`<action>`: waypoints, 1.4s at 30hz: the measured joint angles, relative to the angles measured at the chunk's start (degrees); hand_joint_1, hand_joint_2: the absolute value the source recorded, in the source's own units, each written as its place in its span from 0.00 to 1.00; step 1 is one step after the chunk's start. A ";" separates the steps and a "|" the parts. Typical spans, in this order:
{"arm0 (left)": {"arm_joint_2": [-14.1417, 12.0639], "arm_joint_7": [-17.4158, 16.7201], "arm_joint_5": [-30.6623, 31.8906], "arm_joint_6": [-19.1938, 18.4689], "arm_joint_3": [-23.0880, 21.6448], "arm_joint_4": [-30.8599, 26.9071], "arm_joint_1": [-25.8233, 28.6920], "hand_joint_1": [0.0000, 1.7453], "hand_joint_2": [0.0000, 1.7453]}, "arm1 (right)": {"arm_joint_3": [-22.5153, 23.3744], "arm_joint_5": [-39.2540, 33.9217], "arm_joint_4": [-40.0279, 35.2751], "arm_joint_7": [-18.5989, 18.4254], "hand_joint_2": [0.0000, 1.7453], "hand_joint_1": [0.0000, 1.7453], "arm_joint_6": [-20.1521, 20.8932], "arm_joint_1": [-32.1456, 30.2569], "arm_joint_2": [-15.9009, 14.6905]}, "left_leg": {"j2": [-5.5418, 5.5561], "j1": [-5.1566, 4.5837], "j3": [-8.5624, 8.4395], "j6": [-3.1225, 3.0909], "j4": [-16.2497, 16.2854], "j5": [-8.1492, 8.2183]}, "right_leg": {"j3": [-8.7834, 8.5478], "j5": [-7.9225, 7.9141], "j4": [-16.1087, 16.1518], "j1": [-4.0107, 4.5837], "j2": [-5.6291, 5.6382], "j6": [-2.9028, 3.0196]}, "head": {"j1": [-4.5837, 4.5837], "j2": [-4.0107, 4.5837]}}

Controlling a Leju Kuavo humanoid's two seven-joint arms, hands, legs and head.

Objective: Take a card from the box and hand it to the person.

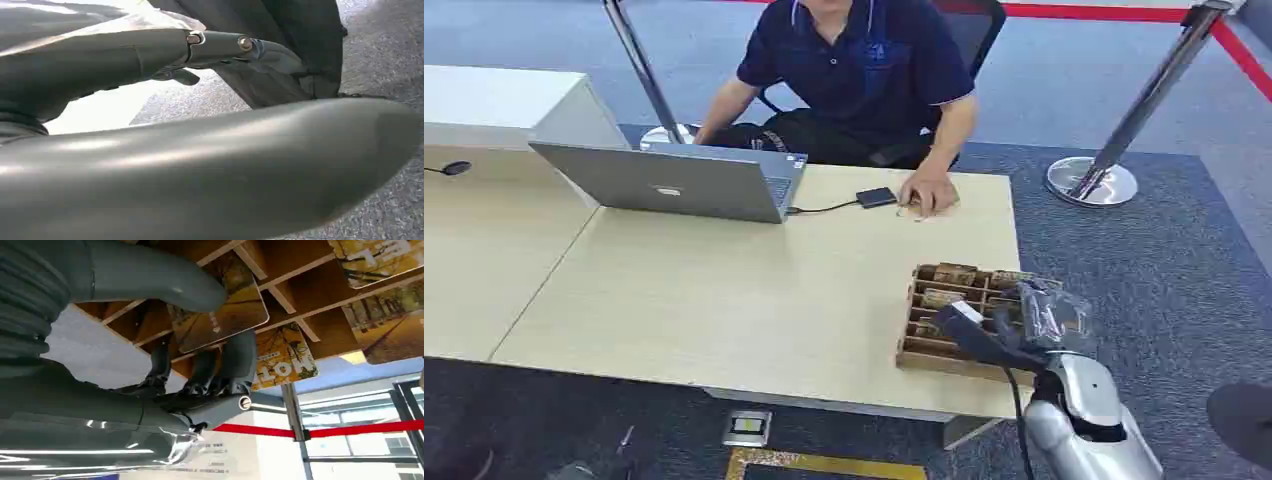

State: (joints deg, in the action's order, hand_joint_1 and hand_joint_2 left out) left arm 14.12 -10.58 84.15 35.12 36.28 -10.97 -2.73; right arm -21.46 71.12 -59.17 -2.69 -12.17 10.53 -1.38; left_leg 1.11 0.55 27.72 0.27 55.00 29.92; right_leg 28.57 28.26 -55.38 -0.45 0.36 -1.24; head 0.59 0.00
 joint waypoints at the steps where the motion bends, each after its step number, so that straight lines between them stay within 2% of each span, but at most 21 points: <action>1: 0.00 0.00 0.02 0.00 0.00 0.00 0.00 0.00 0.00 | 0.00 -0.07 0.11 0.09 1.00 0.66 0.00 0.14 -0.02 | 0.00 0.00 0.00 0.00 0.00 0.00 | 0.00 0.00 0.00 0.00 0.00 0.00 | -0.02 0.00; 8: 0.00 0.04 0.00 0.00 0.00 0.02 0.00 0.00 0.00 | 0.00 -0.13 0.66 0.35 1.00 0.71 -0.33 0.65 0.00 | 0.00 0.00 0.00 0.00 0.00 0.00 | 0.00 0.00 0.00 0.00 0.00 0.00 | -0.02 0.00; 21: 0.00 0.81 0.24 0.00 0.02 0.02 0.01 0.00 0.00 | 0.00 -0.35 0.39 0.37 1.00 0.71 -0.70 0.45 -0.09 | 0.00 0.00 0.00 0.00 0.00 0.00 | 0.00 0.00 0.01 0.00 0.00 0.00 | -0.02 0.00; 34: 0.00 0.85 0.20 0.00 0.02 0.02 0.01 0.00 0.00 | -0.13 0.20 -6.10 0.83 1.00 0.69 0.61 -1.73 -0.31 | 0.00 0.00 0.06 0.00 0.00 0.00 | 0.05 0.01 0.01 0.00 0.00 0.00 | -0.02 0.00; 42: 0.00 0.85 0.17 0.00 0.02 0.02 0.00 0.00 0.00 | -0.35 0.20 -8.13 1.55 1.00 0.72 1.77 -1.47 -0.37 | 0.00 0.00 0.06 0.00 0.00 0.00 | 0.05 0.01 0.01 0.00 0.00 0.00 | 0.00 0.00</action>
State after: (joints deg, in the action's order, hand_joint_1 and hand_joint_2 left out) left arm 14.12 -9.73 84.32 35.12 36.30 -10.95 -2.73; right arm -21.81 71.32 -67.30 -1.14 -10.40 9.06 -1.75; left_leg 1.11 0.55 27.78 0.27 55.00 29.92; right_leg 28.62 28.26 -55.37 -0.45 0.36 -1.24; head 0.59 0.00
